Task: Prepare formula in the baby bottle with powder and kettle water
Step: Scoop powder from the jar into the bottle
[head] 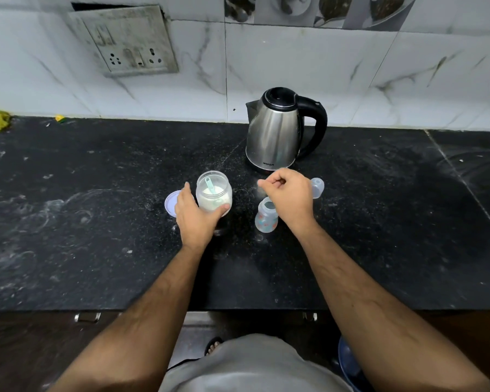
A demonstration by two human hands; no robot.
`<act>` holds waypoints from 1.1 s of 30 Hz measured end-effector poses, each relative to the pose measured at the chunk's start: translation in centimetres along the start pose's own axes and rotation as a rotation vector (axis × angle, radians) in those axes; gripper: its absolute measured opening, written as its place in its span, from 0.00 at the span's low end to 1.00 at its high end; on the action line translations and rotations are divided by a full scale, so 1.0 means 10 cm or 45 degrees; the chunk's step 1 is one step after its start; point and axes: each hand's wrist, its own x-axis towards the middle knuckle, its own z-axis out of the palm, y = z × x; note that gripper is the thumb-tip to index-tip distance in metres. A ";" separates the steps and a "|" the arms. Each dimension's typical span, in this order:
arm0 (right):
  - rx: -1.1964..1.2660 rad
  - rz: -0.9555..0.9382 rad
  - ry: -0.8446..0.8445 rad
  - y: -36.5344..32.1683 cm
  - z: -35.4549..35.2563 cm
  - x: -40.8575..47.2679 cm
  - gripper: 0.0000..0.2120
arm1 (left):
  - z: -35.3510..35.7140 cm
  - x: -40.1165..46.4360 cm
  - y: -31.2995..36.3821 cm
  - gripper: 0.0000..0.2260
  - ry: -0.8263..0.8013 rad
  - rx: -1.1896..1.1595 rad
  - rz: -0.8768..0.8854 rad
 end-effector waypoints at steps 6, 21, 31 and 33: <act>-0.130 -0.203 -0.334 -0.34 0.22 0.17 0.02 | -0.05 0.20 0.04 0.44 -0.186 0.009 0.054; -0.979 -0.539 -0.947 -0.53 0.66 0.55 0.10 | -0.11 0.03 0.20 0.34 -0.308 0.062 0.327; -1.133 -0.657 -0.945 -0.50 0.68 0.56 0.13 | -0.14 0.04 0.21 0.33 -0.369 0.093 0.387; -1.231 -0.807 -0.915 -0.49 0.66 0.54 0.12 | -0.16 0.03 0.22 0.32 -0.378 0.105 0.405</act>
